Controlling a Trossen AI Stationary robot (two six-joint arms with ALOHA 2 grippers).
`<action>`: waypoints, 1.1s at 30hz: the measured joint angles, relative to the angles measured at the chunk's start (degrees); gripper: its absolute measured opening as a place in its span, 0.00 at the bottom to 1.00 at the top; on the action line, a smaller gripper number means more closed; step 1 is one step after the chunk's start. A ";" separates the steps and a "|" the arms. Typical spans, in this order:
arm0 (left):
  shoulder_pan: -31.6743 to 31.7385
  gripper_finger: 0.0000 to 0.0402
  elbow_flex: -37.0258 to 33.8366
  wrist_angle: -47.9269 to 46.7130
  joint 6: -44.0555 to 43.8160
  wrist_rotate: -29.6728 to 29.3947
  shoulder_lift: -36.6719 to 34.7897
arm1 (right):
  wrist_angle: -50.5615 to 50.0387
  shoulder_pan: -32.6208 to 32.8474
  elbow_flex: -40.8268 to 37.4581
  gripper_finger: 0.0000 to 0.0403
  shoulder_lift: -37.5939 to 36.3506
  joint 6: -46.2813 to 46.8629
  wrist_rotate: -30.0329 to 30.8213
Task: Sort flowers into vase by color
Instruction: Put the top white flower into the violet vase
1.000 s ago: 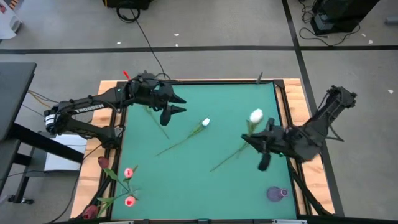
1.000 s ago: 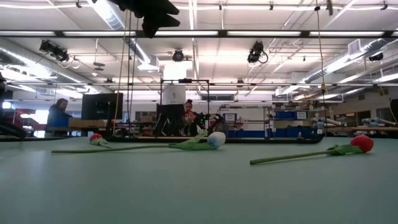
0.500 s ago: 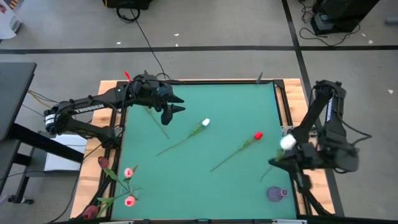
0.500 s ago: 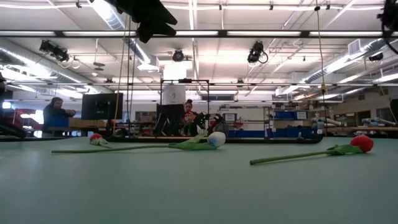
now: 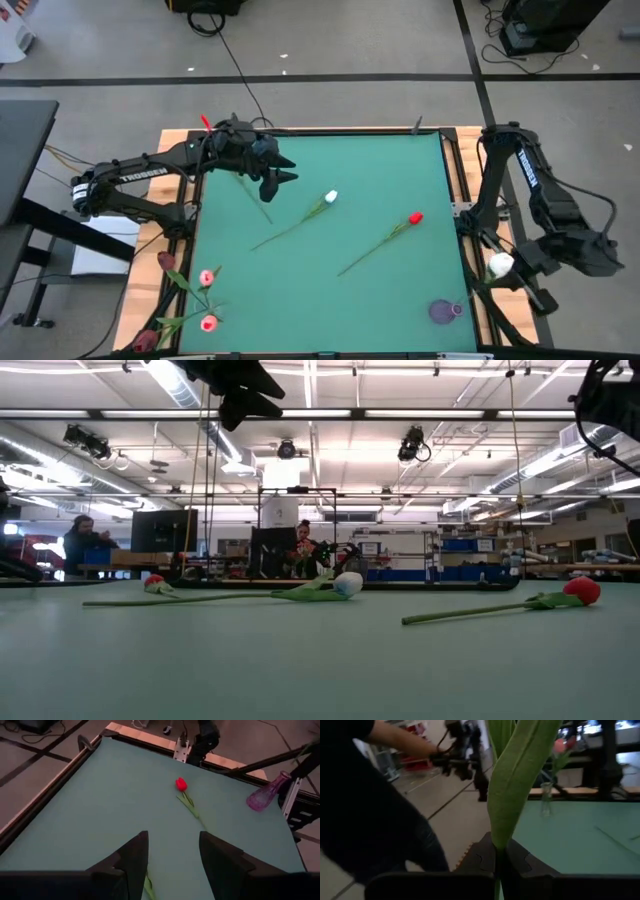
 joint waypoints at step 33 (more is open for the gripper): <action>-1.59 0.45 0.00 0.28 -4.22 -0.04 0.00 | 10.69 2.96 -5.55 0.03 3.52 -8.08 3.06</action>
